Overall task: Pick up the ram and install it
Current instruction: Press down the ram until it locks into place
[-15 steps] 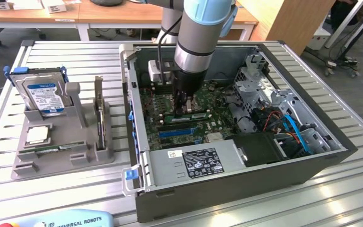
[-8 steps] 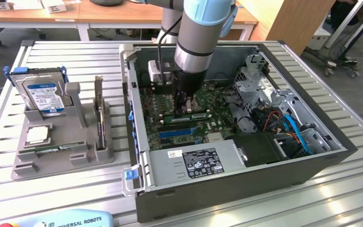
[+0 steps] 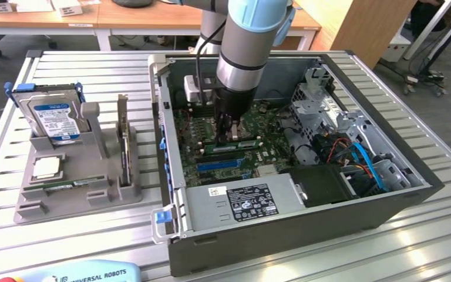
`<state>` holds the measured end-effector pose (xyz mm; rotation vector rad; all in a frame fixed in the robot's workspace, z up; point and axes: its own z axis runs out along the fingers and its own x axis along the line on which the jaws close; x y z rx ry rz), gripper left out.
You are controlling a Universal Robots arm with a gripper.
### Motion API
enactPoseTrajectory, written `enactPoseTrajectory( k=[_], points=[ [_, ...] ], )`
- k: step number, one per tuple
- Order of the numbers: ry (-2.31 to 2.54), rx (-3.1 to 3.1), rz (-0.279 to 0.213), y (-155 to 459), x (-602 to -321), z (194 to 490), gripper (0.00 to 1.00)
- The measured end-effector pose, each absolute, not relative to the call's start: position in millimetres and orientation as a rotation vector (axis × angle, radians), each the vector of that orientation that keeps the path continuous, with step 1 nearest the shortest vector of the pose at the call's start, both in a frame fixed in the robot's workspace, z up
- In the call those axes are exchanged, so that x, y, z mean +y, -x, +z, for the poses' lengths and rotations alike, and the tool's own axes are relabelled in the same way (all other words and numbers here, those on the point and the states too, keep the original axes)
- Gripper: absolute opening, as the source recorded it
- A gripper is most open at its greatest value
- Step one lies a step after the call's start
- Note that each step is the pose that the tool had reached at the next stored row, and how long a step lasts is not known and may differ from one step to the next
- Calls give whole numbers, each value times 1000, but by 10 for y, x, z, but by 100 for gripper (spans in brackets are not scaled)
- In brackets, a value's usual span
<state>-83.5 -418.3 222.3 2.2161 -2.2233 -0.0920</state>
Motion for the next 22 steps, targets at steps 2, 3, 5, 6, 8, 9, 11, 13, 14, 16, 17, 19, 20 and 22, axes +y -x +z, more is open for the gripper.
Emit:
enactPoseTrajectory(
  k=[2,3,5,6,8,9,11,13,14,16,17,19,20,22],
  points=[
    [-2216,-2223,-92,835,-4183,2223,10],
    [-2216,-2223,-92,835,-4183,2223,10],
    [-2216,-2223,-92,835,-4183,2223,10],
    [-2216,-2223,-92,835,-4183,2222,10],
    [-2216,-2223,-92,835,-4183,2218,10],
    [-2216,-2223,-92,835,-4183,2218,10],
    [-2216,-2223,-92,835,-4183,2217,10],
    [-2216,-2223,-92,835,-4183,2217,10],
    [-2216,-2223,-92,835,-4183,2217,10],
    [-2216,-2223,-92,835,-4183,2217,10],
    [-2216,-2223,-92,835,-4183,2217,10],
    [-2217,-2224,-92,833,-4181,2227,10],
    [-2218,-2224,-92,833,-4181,2242,10],
    [-2216,-2223,-92,834,-4183,2292,10]
  ],
)
